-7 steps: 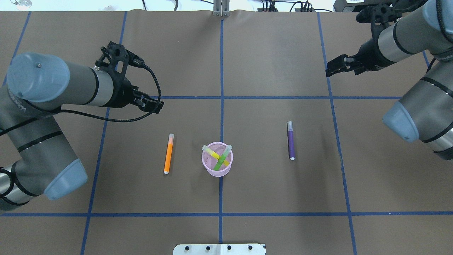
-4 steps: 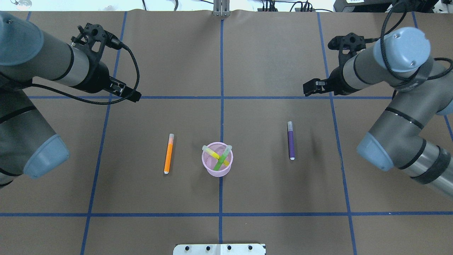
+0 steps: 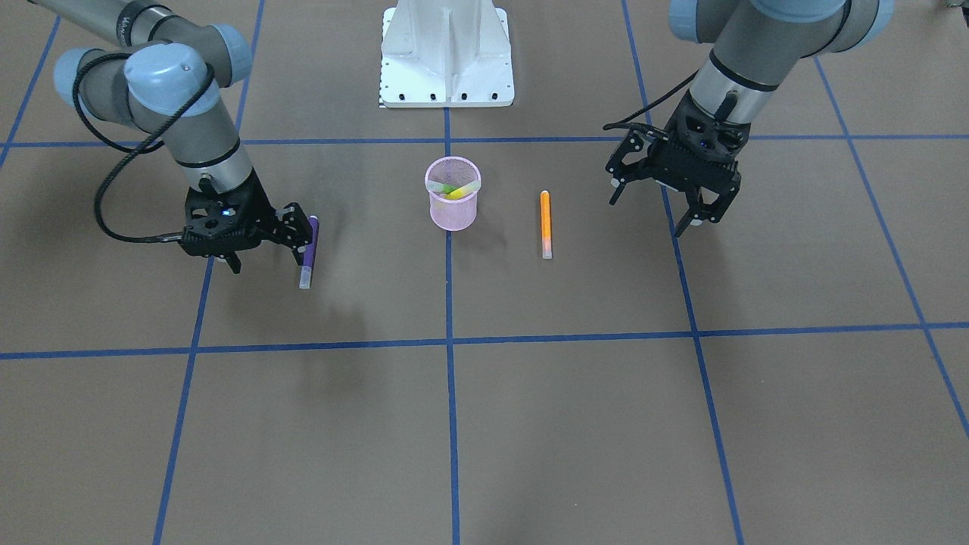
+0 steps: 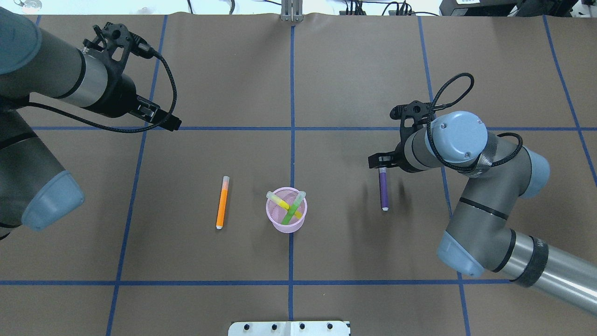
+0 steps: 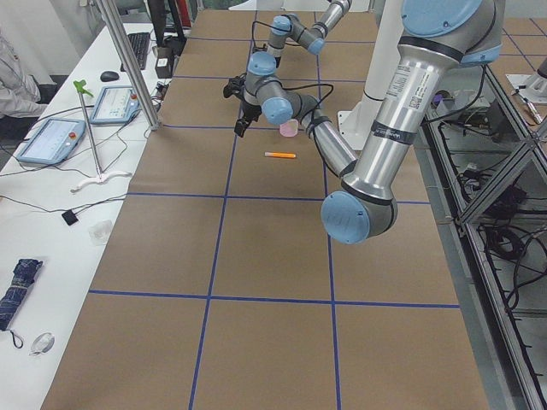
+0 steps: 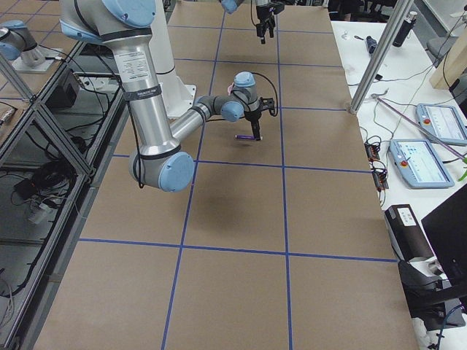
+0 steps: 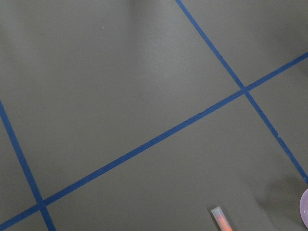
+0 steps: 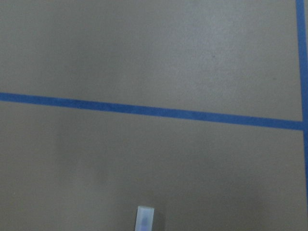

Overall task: Collect pens into pen holder
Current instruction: 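Close the right gripper on the purple pen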

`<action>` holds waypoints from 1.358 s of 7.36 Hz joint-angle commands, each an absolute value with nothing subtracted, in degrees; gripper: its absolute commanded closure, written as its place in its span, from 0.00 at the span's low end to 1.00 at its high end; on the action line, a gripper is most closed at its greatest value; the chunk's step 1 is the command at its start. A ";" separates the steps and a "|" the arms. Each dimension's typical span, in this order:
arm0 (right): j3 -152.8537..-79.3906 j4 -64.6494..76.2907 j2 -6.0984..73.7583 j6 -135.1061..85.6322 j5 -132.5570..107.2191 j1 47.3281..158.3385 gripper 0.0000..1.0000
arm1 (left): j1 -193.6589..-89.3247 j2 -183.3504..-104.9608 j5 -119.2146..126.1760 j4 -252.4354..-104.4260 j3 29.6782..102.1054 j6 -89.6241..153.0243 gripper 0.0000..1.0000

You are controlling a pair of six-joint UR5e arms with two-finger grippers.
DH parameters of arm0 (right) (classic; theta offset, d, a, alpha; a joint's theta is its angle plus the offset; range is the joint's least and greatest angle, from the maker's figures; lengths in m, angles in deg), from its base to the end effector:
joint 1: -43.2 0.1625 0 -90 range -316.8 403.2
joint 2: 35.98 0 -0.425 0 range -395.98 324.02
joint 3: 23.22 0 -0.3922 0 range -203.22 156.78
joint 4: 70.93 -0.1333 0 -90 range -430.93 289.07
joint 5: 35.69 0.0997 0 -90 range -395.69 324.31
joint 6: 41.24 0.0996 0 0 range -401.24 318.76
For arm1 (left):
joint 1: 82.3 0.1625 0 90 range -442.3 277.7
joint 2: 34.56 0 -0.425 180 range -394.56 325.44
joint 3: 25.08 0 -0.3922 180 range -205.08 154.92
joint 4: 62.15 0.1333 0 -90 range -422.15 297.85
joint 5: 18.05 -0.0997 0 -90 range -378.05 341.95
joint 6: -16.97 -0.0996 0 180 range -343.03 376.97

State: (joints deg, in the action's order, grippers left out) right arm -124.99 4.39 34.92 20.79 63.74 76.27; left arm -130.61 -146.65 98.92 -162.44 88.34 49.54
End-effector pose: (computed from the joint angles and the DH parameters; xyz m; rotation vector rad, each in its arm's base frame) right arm -0.4521 -0.4340 0.3605 0.2685 -0.7623 0.0187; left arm 0.3094 -0.4799 0.2440 0.5025 0.9253 0.3733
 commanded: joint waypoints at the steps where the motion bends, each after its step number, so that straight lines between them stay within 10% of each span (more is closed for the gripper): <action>1: -123.94 4.48 34.51 21.87 62.22 74.23 0.21 | -130.55 -146.80 98.84 -162.43 88.74 50.01 0.00; 5: -122.00 4.48 32.75 22.31 62.66 74.23 0.57 | -130.55 -146.53 98.58 -162.43 89.35 50.28 0.00; 10: -121.83 4.40 32.84 24.84 63.97 74.40 0.60 | -130.55 -146.53 98.58 -162.43 89.36 50.28 0.00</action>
State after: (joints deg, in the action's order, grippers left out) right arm -121.85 4.43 32.80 23.52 63.36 74.36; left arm -130.55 -146.53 98.58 -162.43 89.36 50.28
